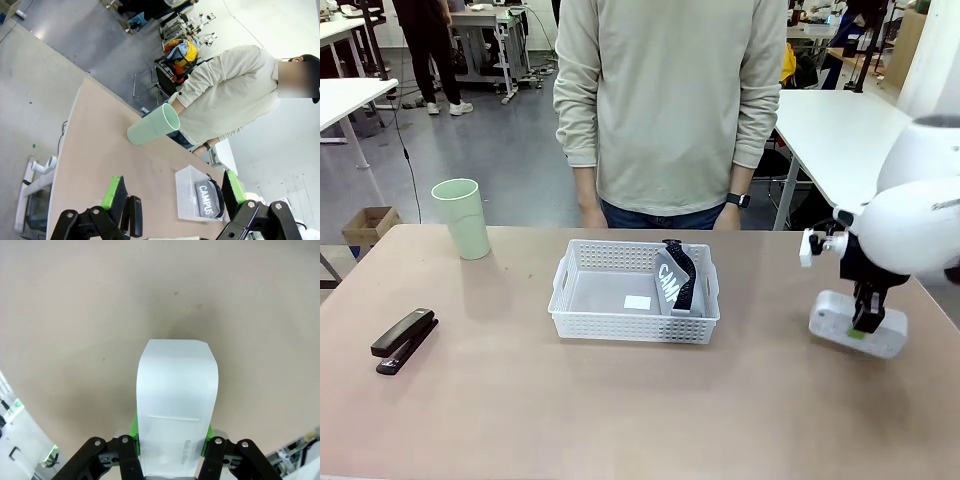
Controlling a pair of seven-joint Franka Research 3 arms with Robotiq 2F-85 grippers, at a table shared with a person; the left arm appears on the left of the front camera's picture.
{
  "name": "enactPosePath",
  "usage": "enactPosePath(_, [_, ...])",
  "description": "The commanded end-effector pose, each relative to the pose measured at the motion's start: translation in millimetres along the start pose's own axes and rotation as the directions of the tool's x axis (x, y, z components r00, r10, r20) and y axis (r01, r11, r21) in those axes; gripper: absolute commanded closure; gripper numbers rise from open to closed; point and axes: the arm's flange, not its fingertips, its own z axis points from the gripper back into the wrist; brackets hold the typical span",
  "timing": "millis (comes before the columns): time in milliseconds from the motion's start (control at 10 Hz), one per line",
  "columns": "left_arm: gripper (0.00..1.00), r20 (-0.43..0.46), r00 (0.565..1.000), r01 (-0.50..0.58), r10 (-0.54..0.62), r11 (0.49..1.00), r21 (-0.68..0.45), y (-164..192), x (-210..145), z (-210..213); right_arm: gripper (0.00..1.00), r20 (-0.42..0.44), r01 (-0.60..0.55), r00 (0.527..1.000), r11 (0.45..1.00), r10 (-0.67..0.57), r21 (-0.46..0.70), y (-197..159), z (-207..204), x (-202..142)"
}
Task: Efficiently arrange items inside the basket to fit them all.
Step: Pick up the Digital clock and place it inside the Organizing basket.
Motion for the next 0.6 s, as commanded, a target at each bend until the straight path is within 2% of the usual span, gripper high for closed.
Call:
enactPosePath(0, [0.0, 0.019, 1.0, 0.026, -0.026, 0.999, -0.021, 2.4, 0.9, -1.9, 1.0, -0.003, 0.022, 1.0, 0.998, -0.022, -0.066, 27.8, 103.1, -8.3])
enactPosePath(100, [0.0, 0.019, 1.0, 0.026, -0.026, 0.999, -0.021, 2.4, 0.9, -1.9, 1.0, 0.005, 0.033, 0.999, 0.996, -0.033, -0.082, 31.6, 134.0, -3.3])
enactPosePath(200, [0.0, 0.019, 1.0, 0.026, -0.026, 0.999, -0.021, 2.4, 0.9, -1.9, 1.0, 0.038, 0.05, 0.998, 0.997, -0.048, -0.057, 29.8, 140.0, -3.4])
enactPosePath(300, [0.0, 0.019, 1.0, 0.026, -0.026, 0.999, -0.021, 2.4, 0.9, -1.9, 1.0, 0.091, 0.123, 0.989, 0.991, -0.118, -0.051, 24.3, 128.1, -12.9])
enactPosePath(400, [0.0, 0.019, 1.0, 0.026, -0.026, 0.999, -0.021, 2.4, 0.9, -1.9, 1.0, 0.034, 0.021, 0.999, 0.997, -0.018, -0.078, 33.7, 135.7, -14.4])
enactPosePath(500, [0.0, 0.019, 1.0, 0.026, -0.026, 0.999, -0.021, 2.4, 0.9, -1.9, 1.0, 0.034, 0.021, 0.999, 0.997, -0.018, -0.078, 33.7, 135.7, -14.4])
